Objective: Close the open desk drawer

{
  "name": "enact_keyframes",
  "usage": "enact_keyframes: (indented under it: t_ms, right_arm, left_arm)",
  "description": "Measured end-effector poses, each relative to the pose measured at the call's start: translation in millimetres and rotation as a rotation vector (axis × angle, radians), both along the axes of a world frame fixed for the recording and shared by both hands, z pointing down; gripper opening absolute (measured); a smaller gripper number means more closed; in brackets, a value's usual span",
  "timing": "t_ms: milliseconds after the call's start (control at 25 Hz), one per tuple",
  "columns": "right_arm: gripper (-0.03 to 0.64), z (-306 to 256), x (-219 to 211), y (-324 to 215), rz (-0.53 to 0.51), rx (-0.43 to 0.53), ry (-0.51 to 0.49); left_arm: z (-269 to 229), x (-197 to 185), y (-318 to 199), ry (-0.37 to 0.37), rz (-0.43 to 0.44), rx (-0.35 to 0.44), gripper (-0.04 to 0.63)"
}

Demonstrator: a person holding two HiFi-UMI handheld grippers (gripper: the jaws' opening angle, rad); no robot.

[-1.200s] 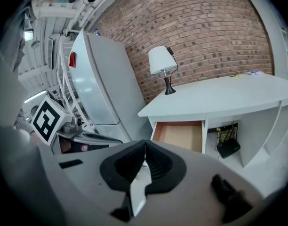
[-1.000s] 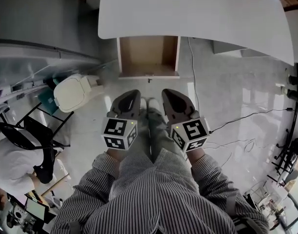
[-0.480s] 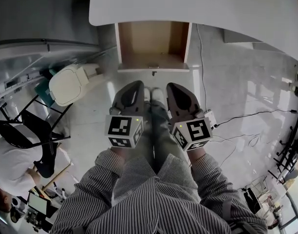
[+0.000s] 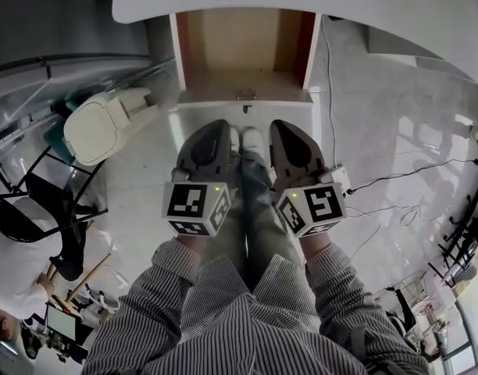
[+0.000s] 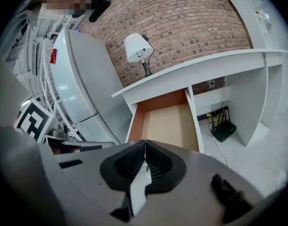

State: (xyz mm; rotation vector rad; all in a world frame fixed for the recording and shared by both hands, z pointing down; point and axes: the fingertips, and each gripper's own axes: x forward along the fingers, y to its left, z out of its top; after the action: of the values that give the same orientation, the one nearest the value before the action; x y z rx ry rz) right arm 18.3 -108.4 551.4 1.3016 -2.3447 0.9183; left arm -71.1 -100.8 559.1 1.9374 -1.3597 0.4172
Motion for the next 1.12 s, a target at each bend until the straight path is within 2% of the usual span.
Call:
enact_keyframes:
  t_ms: [440, 840, 1120]
  right_arm:
    - [0.017, 48, -3, 1, 0.02, -0.048, -0.01]
    - [0.017, 80, 7, -1, 0.069, -0.074, -0.004]
    - [0.017, 100, 4, -3, 0.098, -0.099, -0.024]
  left_arm:
    - [47, -5, -6, -0.007, -0.04, -0.022, 0.012]
    - [82, -14, -6, -0.017, -0.116, -0.042, 0.012]
    - [96, -10, -9, -0.017, -0.132, -0.027, 0.012]
